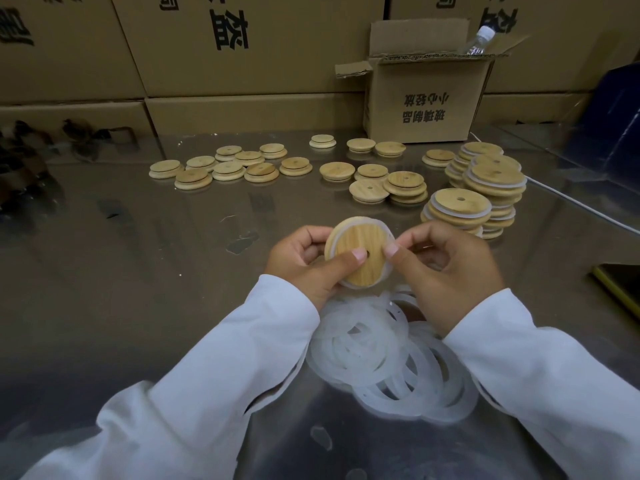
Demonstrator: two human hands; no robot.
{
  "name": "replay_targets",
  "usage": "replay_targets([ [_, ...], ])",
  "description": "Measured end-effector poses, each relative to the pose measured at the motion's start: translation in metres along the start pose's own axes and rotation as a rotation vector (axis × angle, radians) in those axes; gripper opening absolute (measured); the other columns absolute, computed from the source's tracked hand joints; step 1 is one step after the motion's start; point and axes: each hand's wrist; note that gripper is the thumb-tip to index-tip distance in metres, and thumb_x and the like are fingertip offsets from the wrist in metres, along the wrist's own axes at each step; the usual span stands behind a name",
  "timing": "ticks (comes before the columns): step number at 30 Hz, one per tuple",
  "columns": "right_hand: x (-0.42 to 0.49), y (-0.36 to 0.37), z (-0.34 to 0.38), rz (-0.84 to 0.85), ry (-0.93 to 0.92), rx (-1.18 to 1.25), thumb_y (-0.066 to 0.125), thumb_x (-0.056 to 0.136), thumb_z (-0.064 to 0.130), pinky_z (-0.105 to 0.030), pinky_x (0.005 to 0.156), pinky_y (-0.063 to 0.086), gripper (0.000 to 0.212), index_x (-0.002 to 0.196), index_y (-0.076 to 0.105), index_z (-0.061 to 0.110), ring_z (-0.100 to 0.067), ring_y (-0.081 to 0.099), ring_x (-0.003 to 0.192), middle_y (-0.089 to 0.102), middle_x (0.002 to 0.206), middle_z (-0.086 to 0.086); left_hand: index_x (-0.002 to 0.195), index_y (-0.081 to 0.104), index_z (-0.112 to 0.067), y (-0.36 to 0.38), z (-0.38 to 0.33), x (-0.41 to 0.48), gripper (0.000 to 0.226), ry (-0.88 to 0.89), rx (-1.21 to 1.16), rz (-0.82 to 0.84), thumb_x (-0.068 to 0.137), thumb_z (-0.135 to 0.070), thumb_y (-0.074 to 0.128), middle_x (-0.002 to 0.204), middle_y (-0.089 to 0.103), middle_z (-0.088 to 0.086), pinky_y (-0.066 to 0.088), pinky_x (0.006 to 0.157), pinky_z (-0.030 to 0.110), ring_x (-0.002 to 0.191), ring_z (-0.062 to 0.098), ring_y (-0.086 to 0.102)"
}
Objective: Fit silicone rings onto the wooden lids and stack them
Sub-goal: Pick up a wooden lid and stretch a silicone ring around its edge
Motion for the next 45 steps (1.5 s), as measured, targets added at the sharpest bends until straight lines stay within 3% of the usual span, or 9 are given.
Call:
replay_targets([
  [5, 0.006, -0.005, 0.002, 0.027, 0.093, 0.082, 0.070, 0.076, 0.023, -0.011, 0.060, 0.043, 0.016, 0.062, 0.064, 0.028, 0.003, 0.057, 0.060, 0.064, 0.058, 0.015, 0.079, 0.064, -0.011, -0.004, -0.005, 0.002, 0.023, 0.024, -0.025, 0.029, 0.057, -0.008, 0.072, 0.072, 0.071, 0.005, 0.058, 0.062, 0.028, 0.068, 0.018, 0.068],
  [11, 0.009, -0.014, 0.003, 0.134, 0.203, 0.201, 0.070, 0.072, 0.029, -0.021, 0.065, 0.041, 0.009, 0.064, 0.069, 0.025, 0.005, 0.054, 0.054, 0.064, 0.058, 0.013, 0.083, 0.063, -0.010, -0.009, -0.015, 0.006, 0.034, 0.038, -0.031, 0.085, 0.050, -0.018, 0.069, 0.071, 0.072, 0.002, 0.057, 0.057, 0.026, 0.068, 0.016, 0.069],
  [17, 0.007, -0.011, 0.003, 0.141, 0.146, 0.260, 0.070, 0.074, 0.022, -0.007, 0.055, 0.043, 0.010, 0.064, 0.067, 0.023, 0.005, 0.053, 0.051, 0.062, 0.053, 0.014, 0.083, 0.063, -0.009, -0.012, -0.014, 0.004, 0.034, 0.043, -0.044, 0.082, 0.051, -0.019, 0.071, 0.075, 0.071, 0.005, 0.058, 0.059, 0.028, 0.071, 0.019, 0.070],
  [25, 0.002, 0.000, 0.000, 0.080, 0.148, 0.343, 0.070, 0.074, 0.014, -0.013, 0.057, 0.050, 0.011, 0.067, 0.063, 0.018, -0.003, 0.060, 0.053, 0.065, 0.055, 0.004, 0.079, 0.060, -0.006, -0.003, -0.008, 0.001, 0.033, -0.025, -0.150, 0.007, 0.048, -0.011, 0.069, 0.070, 0.070, 0.008, 0.057, 0.055, 0.029, 0.064, 0.018, 0.068],
  [29, -0.001, 0.002, 0.002, 0.044, 0.059, 0.353, 0.070, 0.074, 0.012, -0.012, 0.059, 0.049, 0.007, 0.073, 0.063, 0.016, -0.005, 0.061, 0.059, 0.065, 0.065, 0.004, 0.085, 0.058, 0.000, 0.001, -0.010, 0.001, 0.034, -0.061, -0.304, -0.006, 0.052, -0.005, 0.064, 0.069, 0.070, 0.010, 0.059, 0.060, 0.034, 0.065, 0.019, 0.069],
  [32, -0.002, 0.002, 0.004, -0.005, -0.001, 0.348, 0.068, 0.076, 0.010, -0.011, 0.062, 0.050, 0.008, 0.072, 0.065, 0.016, -0.004, 0.062, 0.061, 0.067, 0.063, 0.006, 0.088, 0.058, 0.002, 0.003, -0.010, -0.001, 0.036, -0.112, -0.373, 0.034, 0.052, -0.003, 0.062, 0.069, 0.070, 0.010, 0.058, 0.059, 0.029, 0.064, 0.018, 0.069],
  [34, -0.001, 0.002, 0.004, -0.033, -0.006, 0.342, 0.066, 0.078, 0.008, -0.009, 0.061, 0.048, 0.014, 0.070, 0.065, 0.019, -0.001, 0.062, 0.059, 0.067, 0.060, 0.011, 0.092, 0.059, 0.002, 0.003, -0.008, -0.003, 0.038, -0.149, -0.333, 0.087, 0.054, -0.001, 0.063, 0.071, 0.070, 0.011, 0.058, 0.060, 0.027, 0.065, 0.018, 0.069],
  [39, -0.001, -0.001, 0.001, -0.021, 0.003, 0.245, 0.067, 0.078, 0.015, -0.010, 0.060, 0.049, 0.015, 0.067, 0.065, 0.024, 0.000, 0.061, 0.060, 0.068, 0.064, 0.014, 0.084, 0.064, -0.006, 0.001, -0.001, -0.005, 0.008, -0.137, -0.036, 0.128, 0.078, -0.002, 0.061, 0.072, 0.070, 0.007, 0.059, 0.067, 0.034, 0.067, 0.020, 0.067],
  [45, 0.004, -0.005, 0.001, -0.046, 0.091, 0.112, 0.065, 0.078, 0.026, -0.007, 0.055, 0.044, 0.018, 0.060, 0.065, 0.029, 0.000, 0.058, 0.059, 0.067, 0.061, 0.010, 0.083, 0.064, -0.013, -0.001, -0.006, -0.004, 0.010, -0.024, 0.105, 0.125, 0.078, -0.004, 0.065, 0.078, 0.067, 0.008, 0.058, 0.067, 0.036, 0.070, 0.020, 0.066],
])
Point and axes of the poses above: each hand's wrist, its own x-axis towards the middle knuckle, its own y-axis out of the palm, z = x × y
